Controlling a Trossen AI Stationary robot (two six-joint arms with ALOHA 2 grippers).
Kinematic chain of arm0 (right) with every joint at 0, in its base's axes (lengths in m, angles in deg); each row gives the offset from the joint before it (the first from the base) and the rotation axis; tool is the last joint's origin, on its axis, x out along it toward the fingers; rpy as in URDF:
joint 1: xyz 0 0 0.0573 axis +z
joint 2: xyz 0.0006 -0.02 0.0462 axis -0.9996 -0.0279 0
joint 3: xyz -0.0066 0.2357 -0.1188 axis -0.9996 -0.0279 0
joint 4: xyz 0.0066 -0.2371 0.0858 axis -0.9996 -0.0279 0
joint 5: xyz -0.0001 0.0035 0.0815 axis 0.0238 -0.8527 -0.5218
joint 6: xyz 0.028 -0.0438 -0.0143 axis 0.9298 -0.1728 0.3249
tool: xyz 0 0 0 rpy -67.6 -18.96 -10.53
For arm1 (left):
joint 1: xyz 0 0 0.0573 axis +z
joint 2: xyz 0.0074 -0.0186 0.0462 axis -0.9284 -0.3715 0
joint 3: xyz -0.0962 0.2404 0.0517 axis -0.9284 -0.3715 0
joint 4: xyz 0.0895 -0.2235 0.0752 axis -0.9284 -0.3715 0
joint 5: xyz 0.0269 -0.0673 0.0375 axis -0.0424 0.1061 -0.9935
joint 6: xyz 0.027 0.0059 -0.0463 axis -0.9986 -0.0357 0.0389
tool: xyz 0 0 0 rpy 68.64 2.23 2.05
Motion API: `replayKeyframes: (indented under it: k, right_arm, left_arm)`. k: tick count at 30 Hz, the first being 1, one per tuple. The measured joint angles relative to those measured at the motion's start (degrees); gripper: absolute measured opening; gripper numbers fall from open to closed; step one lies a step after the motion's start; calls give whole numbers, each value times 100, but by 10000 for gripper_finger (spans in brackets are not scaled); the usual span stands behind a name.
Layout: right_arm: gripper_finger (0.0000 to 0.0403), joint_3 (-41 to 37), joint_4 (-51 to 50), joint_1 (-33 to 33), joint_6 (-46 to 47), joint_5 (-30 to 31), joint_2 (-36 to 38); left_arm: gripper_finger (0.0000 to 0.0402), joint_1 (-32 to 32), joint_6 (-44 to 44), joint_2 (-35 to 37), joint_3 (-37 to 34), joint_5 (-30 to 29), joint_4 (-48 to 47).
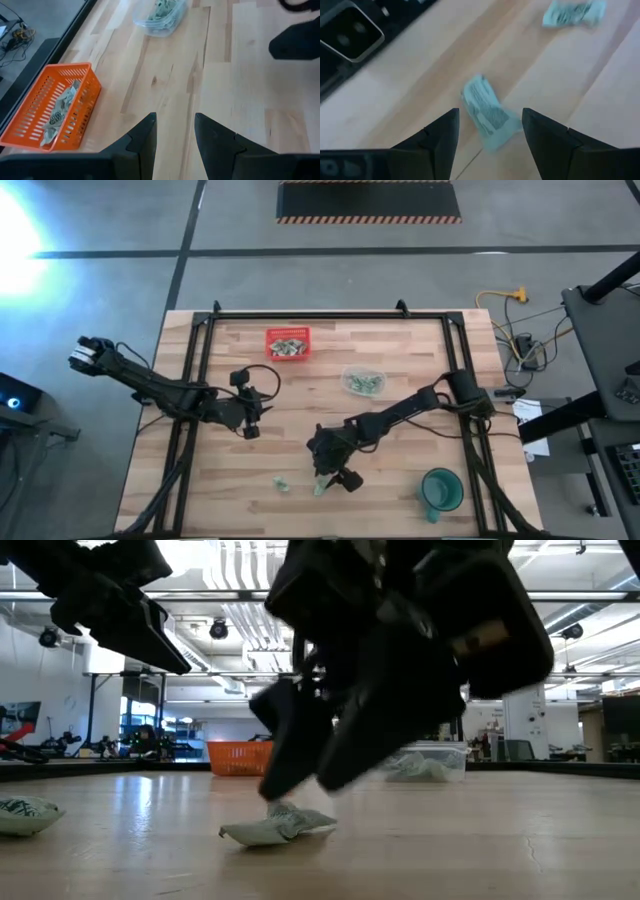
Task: Pick and place items into bin
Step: Put the green stevia packet into the transparent bin
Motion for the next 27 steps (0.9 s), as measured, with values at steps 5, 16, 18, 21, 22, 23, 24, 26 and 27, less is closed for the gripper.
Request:
replayKeyframes:
  k: [5, 16, 18, 21, 22, 23, 24, 26, 27]
  right_arm:
    - [208, -2, 47, 4, 26, 0, -82]
    - [198, -4, 58, 127, -28, 405, -129]
    - [193, -4, 51, 164, -112, 530, -129]
    - [180, -4, 41, 194, -221, 620, -129]
    - [175, -4, 41, 200, -235, 622, -129]
    - [168, -4, 41, 200, -241, 624, -129]
    - [161, -3, 41, 200, -246, 629, -129]
    - [145, -2, 36, 198, -262, 640, -129]
    - [136, 0, 29, 198, -281, 642, -129]
  left_arm:
    - [116, -2, 4, 5, -1, 0, 3]
    - [116, -4, 27, 5, -33, 0, 6]
    - [116, -4, 94, 4, -33, 0, 6]
    - [116, -3, 120, 5, -35, 0, 3]
    - [116, -3, 120, 5, -35, 2, 2]
    - [116, -2, 120, 5, -35, 3, 2]
    - [116, -2, 120, 5, -35, 4, 2]
    - [116, -2, 120, 5, -35, 7, 0]
    - [116, -2, 120, 5, -35, 7, -3]
